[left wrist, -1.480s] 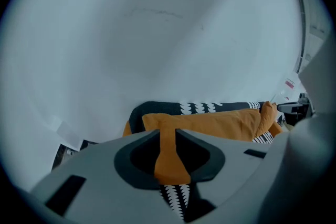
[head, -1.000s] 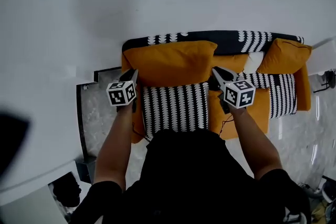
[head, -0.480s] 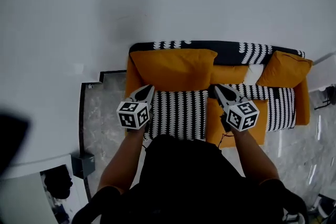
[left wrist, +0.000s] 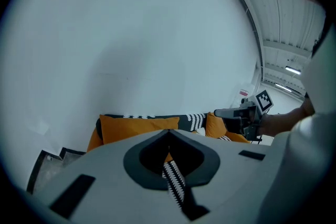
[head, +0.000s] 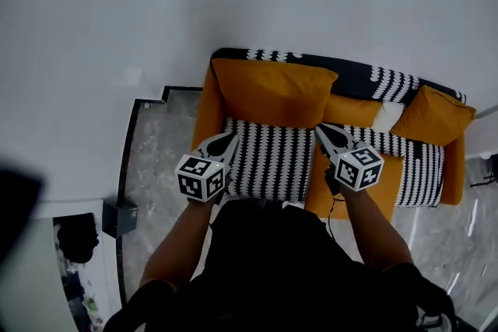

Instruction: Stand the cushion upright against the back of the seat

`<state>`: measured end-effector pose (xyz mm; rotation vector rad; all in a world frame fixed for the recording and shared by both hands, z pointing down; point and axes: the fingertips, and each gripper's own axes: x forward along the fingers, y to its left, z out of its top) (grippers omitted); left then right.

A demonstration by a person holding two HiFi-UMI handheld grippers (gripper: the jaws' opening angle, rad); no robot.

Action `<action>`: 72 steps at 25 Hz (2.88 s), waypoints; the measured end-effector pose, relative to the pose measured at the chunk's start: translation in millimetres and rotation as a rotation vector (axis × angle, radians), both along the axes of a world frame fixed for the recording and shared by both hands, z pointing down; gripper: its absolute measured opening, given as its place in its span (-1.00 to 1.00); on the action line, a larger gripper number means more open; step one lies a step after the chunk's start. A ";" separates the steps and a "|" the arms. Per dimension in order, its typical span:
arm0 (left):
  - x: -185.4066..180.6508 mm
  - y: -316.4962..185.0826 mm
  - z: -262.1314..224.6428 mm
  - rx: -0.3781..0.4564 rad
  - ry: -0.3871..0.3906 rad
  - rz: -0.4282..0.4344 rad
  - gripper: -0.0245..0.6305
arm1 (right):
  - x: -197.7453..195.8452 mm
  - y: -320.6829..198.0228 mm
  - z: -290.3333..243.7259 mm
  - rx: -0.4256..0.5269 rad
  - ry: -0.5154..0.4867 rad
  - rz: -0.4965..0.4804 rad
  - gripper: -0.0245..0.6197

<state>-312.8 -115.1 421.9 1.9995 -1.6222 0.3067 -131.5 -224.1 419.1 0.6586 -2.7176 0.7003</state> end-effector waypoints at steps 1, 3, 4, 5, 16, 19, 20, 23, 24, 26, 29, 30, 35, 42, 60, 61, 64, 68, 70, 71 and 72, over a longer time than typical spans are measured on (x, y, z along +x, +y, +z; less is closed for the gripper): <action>0.0 7.1 -3.9 0.004 -0.002 -0.004 -0.87 | -5.1 4.9 -2.0 -0.002 -0.010 -0.007 -0.80; 1.0 22.0 -11.2 0.016 -0.010 -0.013 -0.87 | -14.7 16.9 -5.0 0.000 -0.022 -0.026 -0.80; 2.5 29.0 -14.2 0.021 -0.016 -0.016 -0.87 | -18.1 23.0 -6.6 0.006 -0.024 -0.037 -0.80; 5.0 35.6 -16.7 0.027 -0.021 -0.017 -0.87 | -20.2 28.9 -8.3 0.015 -0.024 -0.047 -0.80; 53.0 144.0 -24.4 0.086 0.013 -0.027 -0.87 | 19.1 128.5 -10.9 0.055 0.023 -0.047 -0.80; 71.3 176.9 -17.1 0.084 0.028 -0.031 -0.87 | 48.4 161.9 -5.7 0.048 0.043 -0.028 -0.80; 77.8 186.5 -14.3 0.083 0.034 -0.033 -0.87 | 58.7 172.1 -4.6 0.049 0.051 -0.022 -0.80; 98.5 210.5 -7.3 0.078 0.053 -0.034 -0.87 | 88.4 198.6 -2.4 0.048 0.069 -0.002 -0.80; 106.3 217.4 -6.1 0.076 0.059 -0.031 -0.87 | 97.7 206.4 -2.4 0.047 0.075 0.004 -0.80; 123.3 229.8 -5.5 0.074 0.063 -0.010 -0.87 | 115.7 219.9 -4.0 0.048 0.087 0.015 -0.80; 143.7 240.5 -4.9 0.072 0.050 0.022 -0.87 | 138.6 230.4 -9.9 0.057 0.089 0.040 -0.80; 149.2 242.4 -4.1 0.071 0.052 0.027 -0.87 | 145.6 232.4 -11.7 0.059 0.088 0.049 -0.80; 178.4 246.4 -4.9 0.081 0.047 0.059 -0.87 | 178.0 239.2 -19.7 0.079 0.082 0.079 -0.80; 230.1 244.9 -3.0 0.080 0.029 0.073 -0.87 | 248.6 242.9 -21.9 0.097 0.086 0.113 -0.80; 471.7 224.2 28.5 0.024 0.001 0.036 -0.87 | 564.9 244.9 35.2 0.032 0.141 0.194 -0.80; 477.7 225.5 30.6 0.017 -0.004 0.027 -0.87 | 577.5 244.5 39.0 0.027 0.148 0.196 -0.80; 490.7 232.0 34.8 -0.008 -0.020 0.008 -0.87 | 606.2 243.5 47.9 0.012 0.166 0.201 -0.80; 495.2 237.3 42.5 -0.035 -0.041 -0.017 -0.87 | 628.4 240.9 64.7 -0.008 0.193 0.211 -0.80; 495.8 238.2 48.9 -0.044 -0.041 -0.016 -0.87 | 634.7 238.3 76.4 -0.014 0.217 0.219 -0.80; 494.9 237.8 53.5 -0.048 -0.043 -0.010 -0.87 | 635.8 236.3 82.6 -0.019 0.225 0.226 -0.80; 492.7 237.1 59.9 -0.057 -0.050 -0.003 -0.87 | 635.7 234.3 89.4 -0.026 0.232 0.232 -0.80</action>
